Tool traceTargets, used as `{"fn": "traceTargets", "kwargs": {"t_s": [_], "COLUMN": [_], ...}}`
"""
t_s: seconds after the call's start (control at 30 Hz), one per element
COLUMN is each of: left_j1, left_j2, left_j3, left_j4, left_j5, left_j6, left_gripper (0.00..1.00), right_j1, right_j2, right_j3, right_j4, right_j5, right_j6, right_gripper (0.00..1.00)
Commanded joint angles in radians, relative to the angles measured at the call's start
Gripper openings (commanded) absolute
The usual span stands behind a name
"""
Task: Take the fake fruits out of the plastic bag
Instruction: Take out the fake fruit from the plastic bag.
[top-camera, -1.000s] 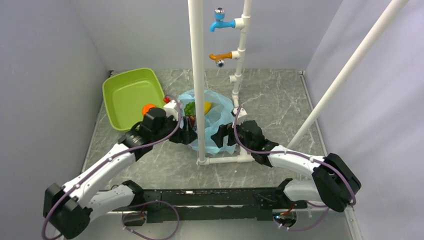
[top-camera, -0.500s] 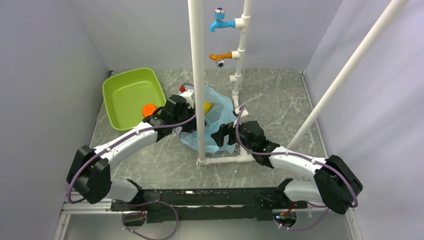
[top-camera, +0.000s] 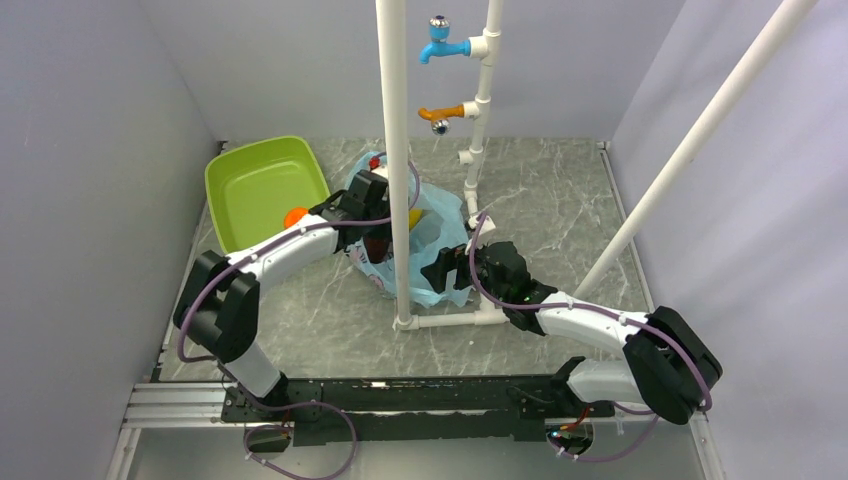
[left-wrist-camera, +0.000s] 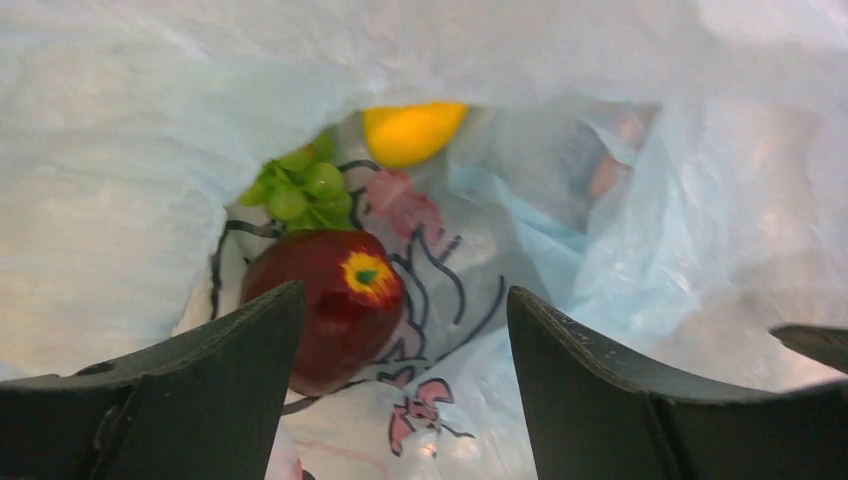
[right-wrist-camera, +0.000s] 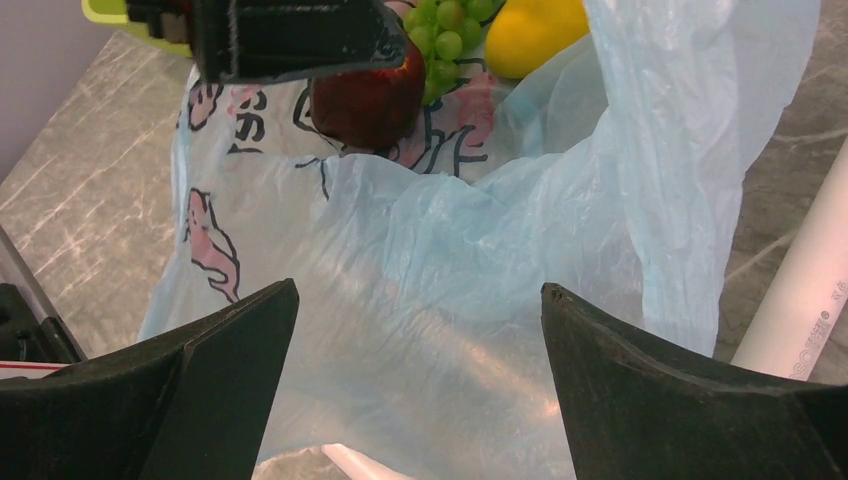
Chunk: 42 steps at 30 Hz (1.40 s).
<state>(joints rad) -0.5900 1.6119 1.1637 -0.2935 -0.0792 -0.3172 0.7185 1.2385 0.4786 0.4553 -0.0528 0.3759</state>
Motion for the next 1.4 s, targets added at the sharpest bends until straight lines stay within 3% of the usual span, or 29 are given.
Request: {"fn": "traceTargets", "kwargs": {"t_s": [0.0, 0.27, 0.53, 0.67, 0.83, 0.97, 1.37], "left_j1": [0.019, 0.029, 0.029, 0.030, 0.030, 0.029, 0.031], "left_j2": [0.053, 0.136, 0.198, 0.197, 0.170, 0.118, -0.169], "left_j3": [0.077, 0.088, 0.060, 0.069, 0.091, 0.082, -0.002], "left_j4": [-0.074, -0.090, -0.076, -0.068, -0.083, -0.104, -0.105], "left_j5": [-0.108, -0.179, -0.157, -0.138, -0.111, -0.076, 0.155], "left_j6": [0.071, 0.081, 0.067, 0.076, 0.083, 0.070, -0.003], "left_gripper": [0.82, 0.97, 0.96, 0.87, 0.59, 0.46, 0.37], "right_j1": [-0.002, -0.002, -0.002, -0.002, -0.001, -0.002, -0.002], "right_j2": [0.005, 0.009, 0.017, 0.017, 0.011, 0.011, 0.004], "right_j3": [-0.007, -0.006, -0.006, -0.008, -0.011, -0.009, -0.013], "right_j4": [0.065, 0.069, 0.070, 0.072, 0.071, 0.067, 0.074], "right_j5": [-0.004, -0.005, -0.006, -0.009, 0.002, 0.004, 0.004], "right_j6": [-0.008, -0.011, -0.012, -0.012, -0.015, -0.015, -0.011], "right_gripper": [0.94, 0.94, 0.94, 0.94, 0.94, 0.93, 0.93]}}
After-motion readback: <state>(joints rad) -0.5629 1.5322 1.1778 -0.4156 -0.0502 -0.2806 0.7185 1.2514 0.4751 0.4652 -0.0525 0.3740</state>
